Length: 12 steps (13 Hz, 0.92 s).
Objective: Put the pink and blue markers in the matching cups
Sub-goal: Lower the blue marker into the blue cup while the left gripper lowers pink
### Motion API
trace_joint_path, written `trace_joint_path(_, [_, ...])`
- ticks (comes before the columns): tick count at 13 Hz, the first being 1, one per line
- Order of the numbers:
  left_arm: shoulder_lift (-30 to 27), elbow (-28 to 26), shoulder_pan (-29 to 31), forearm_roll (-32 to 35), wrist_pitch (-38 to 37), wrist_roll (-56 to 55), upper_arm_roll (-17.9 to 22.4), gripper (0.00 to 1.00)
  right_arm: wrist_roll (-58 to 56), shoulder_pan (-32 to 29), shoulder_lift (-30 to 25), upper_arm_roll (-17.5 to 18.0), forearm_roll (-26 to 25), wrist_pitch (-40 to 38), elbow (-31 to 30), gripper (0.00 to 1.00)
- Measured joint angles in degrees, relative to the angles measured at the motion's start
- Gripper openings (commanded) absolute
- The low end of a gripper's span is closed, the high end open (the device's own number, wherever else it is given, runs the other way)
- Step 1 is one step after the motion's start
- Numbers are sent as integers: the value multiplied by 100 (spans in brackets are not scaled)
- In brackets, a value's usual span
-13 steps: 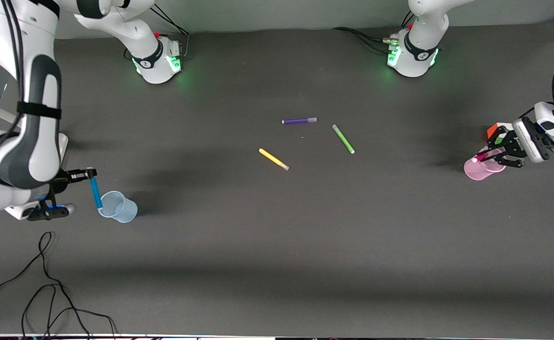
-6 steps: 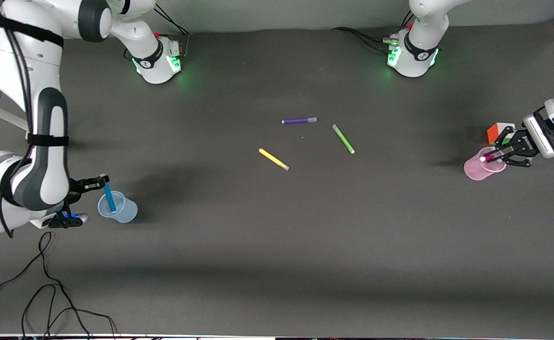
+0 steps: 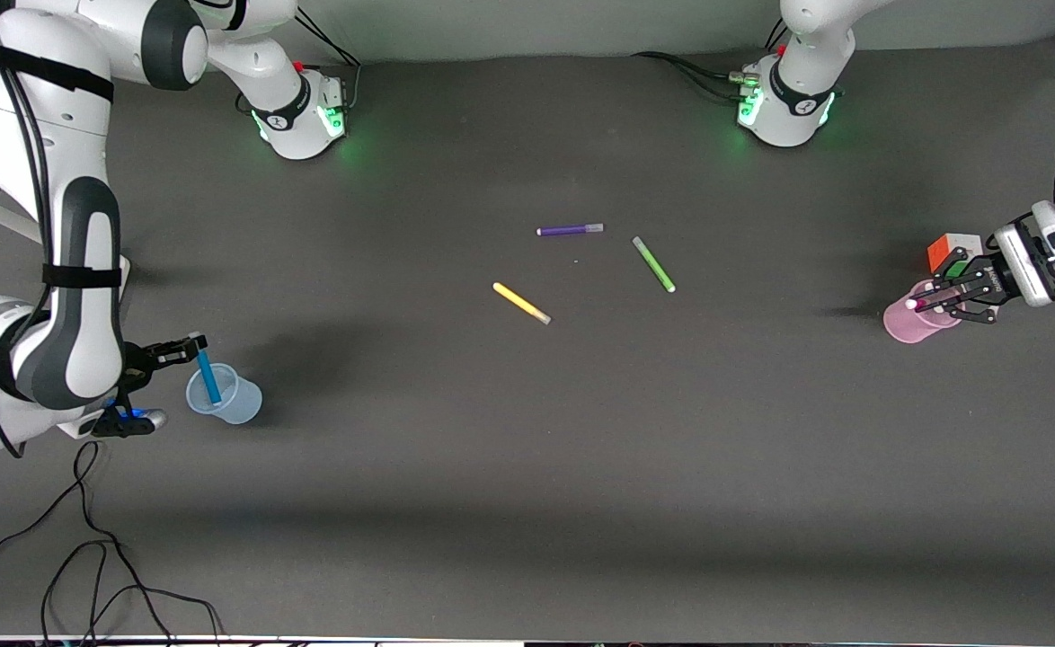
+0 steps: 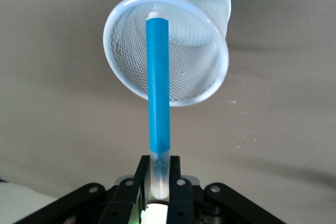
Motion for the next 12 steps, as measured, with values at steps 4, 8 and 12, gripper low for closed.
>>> trace_joint_path(4, [415,411,138,-1,-536,62,0,45,0,-24,420,4,14,-274,432,9])
trace_joint_path(8, [575,670,194,-1,-634,64,-4,50,0,-64,525,4,15,-284,589,11])
trace_joint_path(12, [575,788,208,6,-721,14,-4,53,5,-68,526,4,15,-297,634,100])
